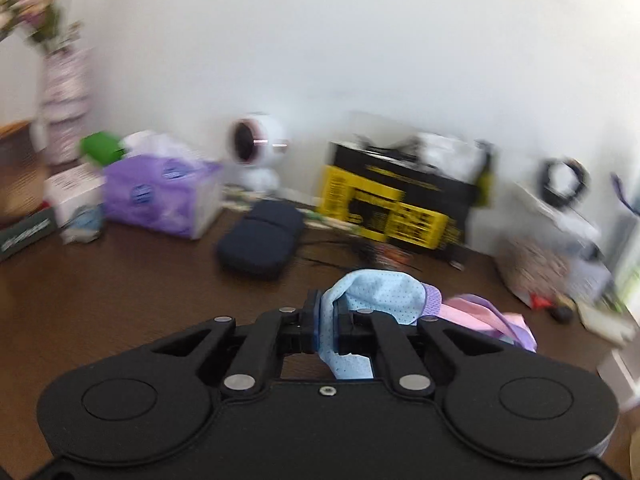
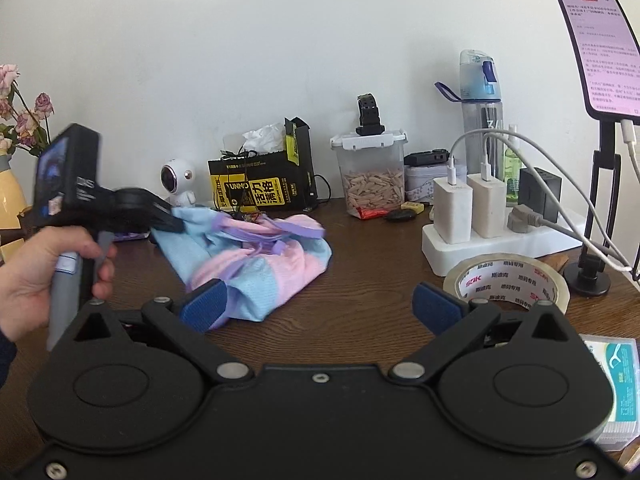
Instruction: Fold clothes
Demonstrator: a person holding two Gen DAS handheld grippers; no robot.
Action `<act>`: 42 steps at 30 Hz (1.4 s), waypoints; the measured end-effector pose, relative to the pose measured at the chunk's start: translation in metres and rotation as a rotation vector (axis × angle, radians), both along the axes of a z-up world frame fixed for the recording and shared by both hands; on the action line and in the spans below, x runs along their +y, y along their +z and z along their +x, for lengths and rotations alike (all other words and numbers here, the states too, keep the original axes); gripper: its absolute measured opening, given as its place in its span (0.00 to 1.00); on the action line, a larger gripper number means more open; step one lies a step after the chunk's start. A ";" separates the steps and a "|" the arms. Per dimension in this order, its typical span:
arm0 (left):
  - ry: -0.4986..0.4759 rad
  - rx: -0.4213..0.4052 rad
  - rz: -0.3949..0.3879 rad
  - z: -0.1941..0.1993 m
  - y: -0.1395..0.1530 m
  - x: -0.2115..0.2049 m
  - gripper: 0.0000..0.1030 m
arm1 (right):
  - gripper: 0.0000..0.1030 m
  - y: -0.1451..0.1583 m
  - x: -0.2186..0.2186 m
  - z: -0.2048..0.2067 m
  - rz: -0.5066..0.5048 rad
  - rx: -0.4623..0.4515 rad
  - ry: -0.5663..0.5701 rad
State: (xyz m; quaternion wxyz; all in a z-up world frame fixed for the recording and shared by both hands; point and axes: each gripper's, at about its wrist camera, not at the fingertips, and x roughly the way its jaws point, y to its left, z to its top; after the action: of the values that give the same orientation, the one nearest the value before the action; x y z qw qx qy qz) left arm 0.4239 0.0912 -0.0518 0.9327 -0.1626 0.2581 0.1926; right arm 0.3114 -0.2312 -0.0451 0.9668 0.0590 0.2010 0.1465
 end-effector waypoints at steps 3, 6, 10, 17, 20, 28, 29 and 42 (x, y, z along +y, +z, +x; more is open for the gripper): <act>-0.013 0.115 -0.031 -0.003 -0.009 0.014 0.76 | 0.98 -0.003 0.005 0.001 -0.029 -0.003 0.003; -0.188 0.007 0.094 -0.029 0.000 -0.001 0.99 | 0.98 -0.005 0.009 0.001 -0.057 -0.008 0.007; -0.396 0.049 0.312 -0.022 -0.005 -0.037 0.98 | 0.98 -0.007 0.014 0.000 -0.087 -0.026 0.007; -0.393 0.125 0.111 0.004 -0.019 -0.032 0.03 | 0.98 -0.009 0.019 -0.006 -0.120 -0.062 0.011; -0.597 -0.105 0.191 -0.058 0.005 -0.061 0.03 | 0.98 -0.005 0.016 -0.009 -0.107 -0.098 -0.013; -1.019 -0.231 0.347 -0.229 0.003 -0.084 0.38 | 0.98 0.006 0.003 -0.019 -0.028 -0.166 0.002; -1.027 -0.209 0.371 -0.237 -0.001 -0.082 0.71 | 0.98 0.007 0.004 -0.019 -0.029 -0.162 0.014; -0.726 -0.199 0.076 -0.258 -0.002 -0.031 0.96 | 0.98 -0.004 0.074 -0.049 -0.432 -0.247 0.287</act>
State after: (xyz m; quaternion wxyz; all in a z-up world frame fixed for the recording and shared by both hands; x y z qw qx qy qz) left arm 0.1658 0.0605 -0.0533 0.9661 -0.0435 0.1998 -0.1578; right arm 0.2623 -0.1577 -0.0493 0.9435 -0.1959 0.1144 0.2416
